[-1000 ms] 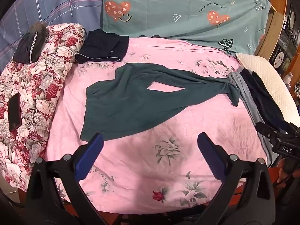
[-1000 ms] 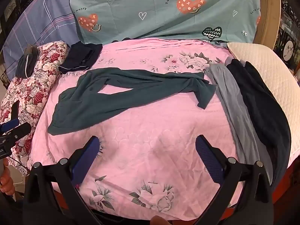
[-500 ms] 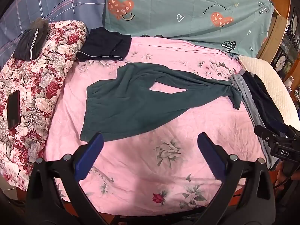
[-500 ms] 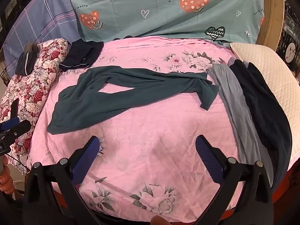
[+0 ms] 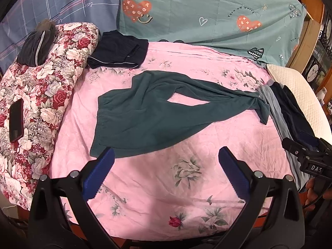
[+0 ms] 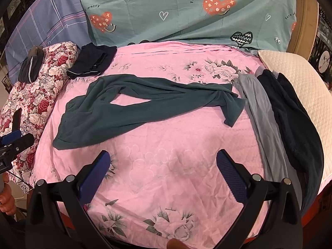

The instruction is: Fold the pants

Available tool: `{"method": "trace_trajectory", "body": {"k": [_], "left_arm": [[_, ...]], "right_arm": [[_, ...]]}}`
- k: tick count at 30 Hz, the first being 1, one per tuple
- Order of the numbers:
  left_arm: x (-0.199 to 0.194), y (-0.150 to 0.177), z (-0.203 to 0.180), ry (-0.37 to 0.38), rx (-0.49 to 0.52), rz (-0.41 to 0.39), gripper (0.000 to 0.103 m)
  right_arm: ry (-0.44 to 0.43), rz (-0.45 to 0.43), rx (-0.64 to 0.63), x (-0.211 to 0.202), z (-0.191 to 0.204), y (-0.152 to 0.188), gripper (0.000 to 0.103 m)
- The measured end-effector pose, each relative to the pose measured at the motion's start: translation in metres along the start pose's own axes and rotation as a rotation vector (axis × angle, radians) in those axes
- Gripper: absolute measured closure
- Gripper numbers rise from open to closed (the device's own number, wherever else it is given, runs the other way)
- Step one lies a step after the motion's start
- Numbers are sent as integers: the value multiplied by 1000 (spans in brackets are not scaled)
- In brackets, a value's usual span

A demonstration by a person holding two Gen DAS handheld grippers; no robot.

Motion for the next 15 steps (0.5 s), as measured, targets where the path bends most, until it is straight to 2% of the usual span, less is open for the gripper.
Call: {"method": "trace_trajectory", "body": {"k": [15], "left_arm": [[-1, -1, 0, -15, -6, -2, 2]], "right_arm": [[-11, 3, -8, 3, 1, -3, 1]]}}
Point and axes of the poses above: each gripper's, at about its wrist camera, not at the fingertips, and x roughly the way its jaws point, z to its left, y to its underside, the point moved 7 cm from there along x, roughly the way its jaws point, and after that the axes turned 5 degrees about x, right-handed, at the moved point
